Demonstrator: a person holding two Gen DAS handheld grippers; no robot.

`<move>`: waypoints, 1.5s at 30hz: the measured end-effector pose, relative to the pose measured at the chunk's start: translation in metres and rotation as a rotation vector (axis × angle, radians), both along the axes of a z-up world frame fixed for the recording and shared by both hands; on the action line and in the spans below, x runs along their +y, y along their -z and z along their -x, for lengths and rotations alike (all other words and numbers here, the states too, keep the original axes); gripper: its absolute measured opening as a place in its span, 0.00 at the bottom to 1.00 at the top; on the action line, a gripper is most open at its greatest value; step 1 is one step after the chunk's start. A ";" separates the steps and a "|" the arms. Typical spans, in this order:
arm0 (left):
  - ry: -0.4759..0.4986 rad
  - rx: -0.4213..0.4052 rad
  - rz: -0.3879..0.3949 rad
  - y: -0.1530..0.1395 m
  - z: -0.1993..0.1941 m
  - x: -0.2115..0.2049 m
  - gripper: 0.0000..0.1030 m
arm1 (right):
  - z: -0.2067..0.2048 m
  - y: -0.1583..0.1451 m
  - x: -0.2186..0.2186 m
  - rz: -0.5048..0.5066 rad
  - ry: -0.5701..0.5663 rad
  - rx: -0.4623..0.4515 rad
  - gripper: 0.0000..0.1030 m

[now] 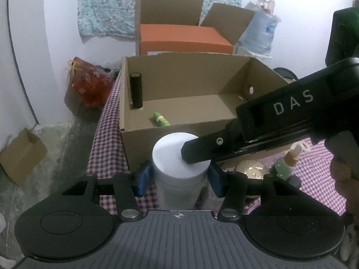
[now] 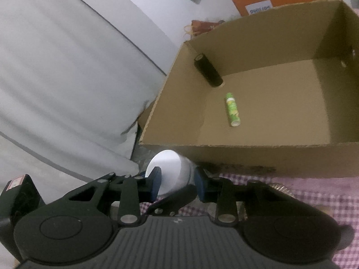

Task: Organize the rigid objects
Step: 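Carry the white pill bottle into the box and release it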

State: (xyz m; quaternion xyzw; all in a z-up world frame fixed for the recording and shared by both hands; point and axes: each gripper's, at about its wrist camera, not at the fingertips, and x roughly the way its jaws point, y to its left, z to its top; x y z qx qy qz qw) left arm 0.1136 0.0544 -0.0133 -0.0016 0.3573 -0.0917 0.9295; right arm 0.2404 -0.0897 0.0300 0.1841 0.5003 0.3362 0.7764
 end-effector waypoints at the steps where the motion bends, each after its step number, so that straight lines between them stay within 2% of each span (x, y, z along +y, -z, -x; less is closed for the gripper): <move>1: 0.000 -0.002 -0.001 -0.001 0.002 0.000 0.51 | 0.000 -0.001 0.001 0.001 -0.002 -0.002 0.32; 6: -0.001 -0.020 0.024 -0.018 0.016 0.004 0.51 | 0.010 -0.016 0.000 -0.018 -0.019 -0.012 0.32; 9: 0.006 -0.049 0.038 -0.041 0.030 0.010 0.51 | 0.020 -0.037 0.001 -0.038 -0.046 -0.044 0.32; 13: 0.022 -0.112 0.057 -0.083 0.041 0.018 0.51 | 0.031 -0.077 0.003 -0.080 -0.077 -0.130 0.34; 17: 0.043 -0.167 0.069 -0.114 0.032 0.022 0.51 | 0.029 -0.117 0.004 -0.111 -0.076 -0.225 0.34; 21: 0.046 -0.188 0.056 -0.127 0.007 0.020 0.51 | 0.009 -0.133 0.004 -0.127 -0.050 -0.258 0.34; 26: 0.044 -0.129 0.017 -0.110 -0.040 0.012 0.51 | -0.036 -0.112 0.006 -0.137 0.005 -0.183 0.34; 31: 0.038 -0.049 -0.029 -0.081 -0.071 0.007 0.51 | -0.074 -0.066 0.001 -0.153 0.052 -0.053 0.34; 38: 0.065 0.027 -0.121 -0.050 -0.095 0.001 0.51 | -0.096 -0.021 0.001 -0.133 0.079 0.052 0.34; 42: 0.076 0.044 -0.173 -0.040 -0.098 -0.004 0.51 | -0.101 -0.010 0.003 -0.125 0.078 0.079 0.34; 45: 0.076 0.068 -0.175 -0.036 -0.100 -0.002 0.51 | -0.104 -0.004 0.004 -0.118 0.075 0.102 0.34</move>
